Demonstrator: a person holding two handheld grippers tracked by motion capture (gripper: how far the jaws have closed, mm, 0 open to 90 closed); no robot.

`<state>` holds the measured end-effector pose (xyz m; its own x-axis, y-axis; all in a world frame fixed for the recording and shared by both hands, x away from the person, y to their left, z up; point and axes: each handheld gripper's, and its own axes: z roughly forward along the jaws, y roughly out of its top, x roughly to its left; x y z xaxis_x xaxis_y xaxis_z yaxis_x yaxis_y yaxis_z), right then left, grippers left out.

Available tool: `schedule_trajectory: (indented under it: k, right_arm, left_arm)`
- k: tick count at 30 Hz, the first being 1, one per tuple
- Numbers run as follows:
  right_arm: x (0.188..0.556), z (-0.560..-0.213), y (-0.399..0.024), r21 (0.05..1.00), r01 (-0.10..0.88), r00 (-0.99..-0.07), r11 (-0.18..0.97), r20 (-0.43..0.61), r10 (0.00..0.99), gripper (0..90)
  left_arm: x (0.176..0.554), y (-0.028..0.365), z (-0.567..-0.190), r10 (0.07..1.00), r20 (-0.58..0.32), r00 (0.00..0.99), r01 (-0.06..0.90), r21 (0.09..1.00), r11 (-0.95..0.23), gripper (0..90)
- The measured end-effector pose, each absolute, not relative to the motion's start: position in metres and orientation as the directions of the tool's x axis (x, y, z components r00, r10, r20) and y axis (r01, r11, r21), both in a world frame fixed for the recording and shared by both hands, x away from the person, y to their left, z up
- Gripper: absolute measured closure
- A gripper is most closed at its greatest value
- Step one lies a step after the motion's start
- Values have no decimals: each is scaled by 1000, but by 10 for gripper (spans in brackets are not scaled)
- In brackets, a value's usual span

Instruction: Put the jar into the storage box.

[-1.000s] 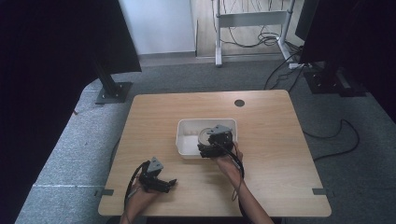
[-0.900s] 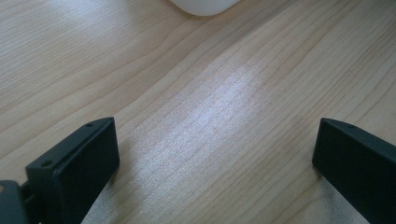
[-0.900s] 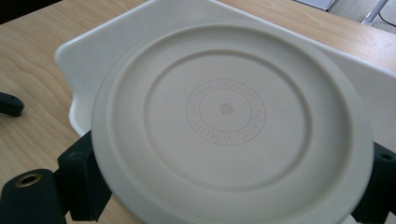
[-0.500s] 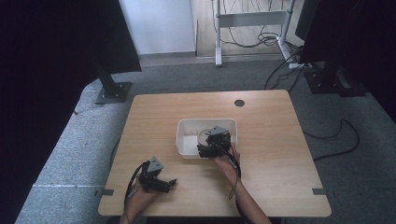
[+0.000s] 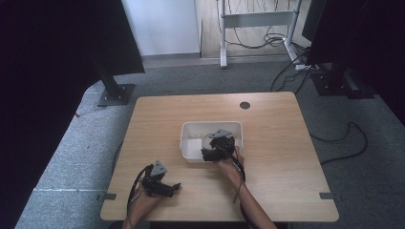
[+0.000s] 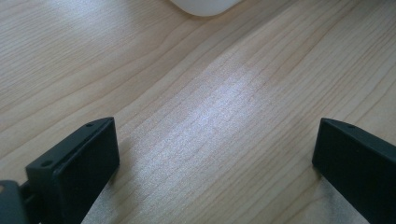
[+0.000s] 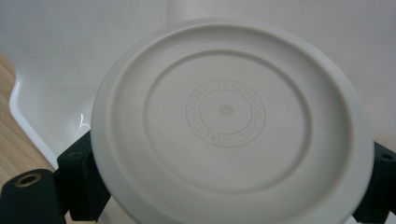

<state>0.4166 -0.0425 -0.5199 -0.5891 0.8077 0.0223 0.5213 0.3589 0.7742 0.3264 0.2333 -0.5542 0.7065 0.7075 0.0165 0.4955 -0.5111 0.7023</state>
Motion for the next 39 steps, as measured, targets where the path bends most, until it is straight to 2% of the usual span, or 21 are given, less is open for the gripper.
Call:
schedule_trajectory:
  k: [10, 39]
  right_arm:
    - [418, -519, -48, 777, 521, -611, 353, 51, 790, 22]
    - [393, -514, -68, 778, 496, -639, 385, 27, 768, 27]
  left_arm:
    - [326, 233, -554, 708, 16, 707, 496, 702, -511, 3]
    - [326, 233, -554, 708, 17, 707, 495, 703, -511, 3]
